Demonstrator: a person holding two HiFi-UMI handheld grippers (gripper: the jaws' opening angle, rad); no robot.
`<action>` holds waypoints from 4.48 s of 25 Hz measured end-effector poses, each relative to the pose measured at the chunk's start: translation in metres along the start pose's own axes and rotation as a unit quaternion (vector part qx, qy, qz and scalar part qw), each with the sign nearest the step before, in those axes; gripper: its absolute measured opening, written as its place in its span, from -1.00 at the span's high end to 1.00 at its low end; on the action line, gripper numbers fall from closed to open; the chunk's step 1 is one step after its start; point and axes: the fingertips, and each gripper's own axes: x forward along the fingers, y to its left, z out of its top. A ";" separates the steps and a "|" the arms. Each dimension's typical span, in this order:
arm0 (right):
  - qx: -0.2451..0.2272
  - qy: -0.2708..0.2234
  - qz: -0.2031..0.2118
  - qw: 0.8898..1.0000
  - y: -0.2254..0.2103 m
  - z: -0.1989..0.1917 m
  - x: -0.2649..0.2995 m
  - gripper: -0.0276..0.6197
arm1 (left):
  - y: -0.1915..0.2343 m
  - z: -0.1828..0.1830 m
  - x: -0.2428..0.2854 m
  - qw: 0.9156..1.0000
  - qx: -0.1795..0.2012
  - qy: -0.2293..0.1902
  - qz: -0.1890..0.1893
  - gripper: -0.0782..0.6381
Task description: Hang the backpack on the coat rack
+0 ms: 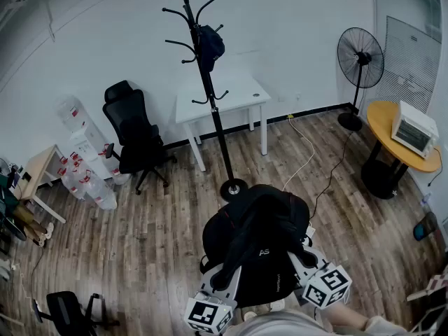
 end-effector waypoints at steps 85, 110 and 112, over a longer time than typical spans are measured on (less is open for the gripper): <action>-0.013 0.049 -0.013 0.999 -0.152 0.049 0.382 0.82 | 0.314 -0.011 0.266 0.999 -0.018 0.042 0.021 0.70; -0.021 0.115 0.003 0.993 -0.308 0.027 0.610 0.82 | 0.482 -0.089 0.470 0.989 -0.067 0.107 0.076 0.70; -0.017 0.119 0.005 0.993 -0.321 0.021 0.629 0.83 | 0.495 -0.099 0.485 0.988 -0.067 0.112 0.081 0.70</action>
